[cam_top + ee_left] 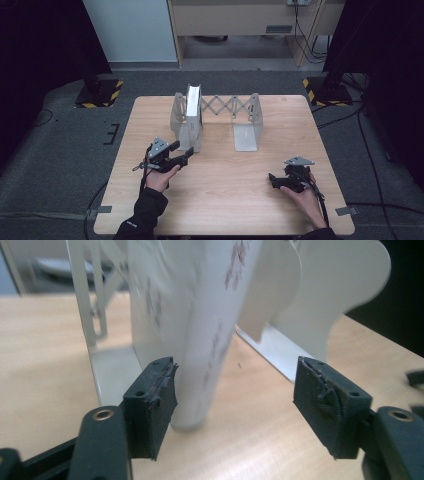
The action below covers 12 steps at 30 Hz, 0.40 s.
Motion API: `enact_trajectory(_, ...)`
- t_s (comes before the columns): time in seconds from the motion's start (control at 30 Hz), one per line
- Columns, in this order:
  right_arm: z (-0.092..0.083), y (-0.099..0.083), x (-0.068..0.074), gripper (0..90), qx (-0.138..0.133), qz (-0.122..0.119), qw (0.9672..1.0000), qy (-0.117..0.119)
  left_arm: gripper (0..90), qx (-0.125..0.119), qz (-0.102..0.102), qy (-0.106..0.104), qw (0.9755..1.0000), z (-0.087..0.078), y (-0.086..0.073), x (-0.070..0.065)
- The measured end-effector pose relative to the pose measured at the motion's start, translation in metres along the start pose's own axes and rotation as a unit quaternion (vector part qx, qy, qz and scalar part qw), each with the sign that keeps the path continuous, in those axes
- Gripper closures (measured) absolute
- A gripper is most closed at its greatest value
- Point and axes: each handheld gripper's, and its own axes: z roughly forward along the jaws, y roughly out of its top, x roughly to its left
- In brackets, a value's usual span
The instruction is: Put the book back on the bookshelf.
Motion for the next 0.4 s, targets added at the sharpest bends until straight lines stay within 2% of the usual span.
enact_trajectory(0.13, 0.0, 0.0, 0.0, 3.6, 0.0, 0.0, 1.0, -0.001, 28.3, 0.026, 0.002, 0.001, 0.9997, -0.008, -0.014, 0.002)
enact_trajectory(0.23, 0.0, 0.0, 0.001, 4.2, -0.002, 0.002, 1.0, -0.003, 25.9, 0.047, -0.006, -0.001, 0.9989, -0.013, -0.027, 0.007)
enact_trajectory(0.3, -0.001, 0.0, 0.001, 6.0, -0.001, 0.001, 1.0, -0.002, 23.9, 0.079, -0.006, 0.004, 0.9969, -0.014, -0.036, 0.01)
enact_trajectory(0.4, -0.005, 0.001, 0.002, 9.5, 0.002, -0.005, 0.9999, -0.01, 23.2, 0.105, 0.009, 0.024, 0.9941, -0.016, -0.045, 0.016)
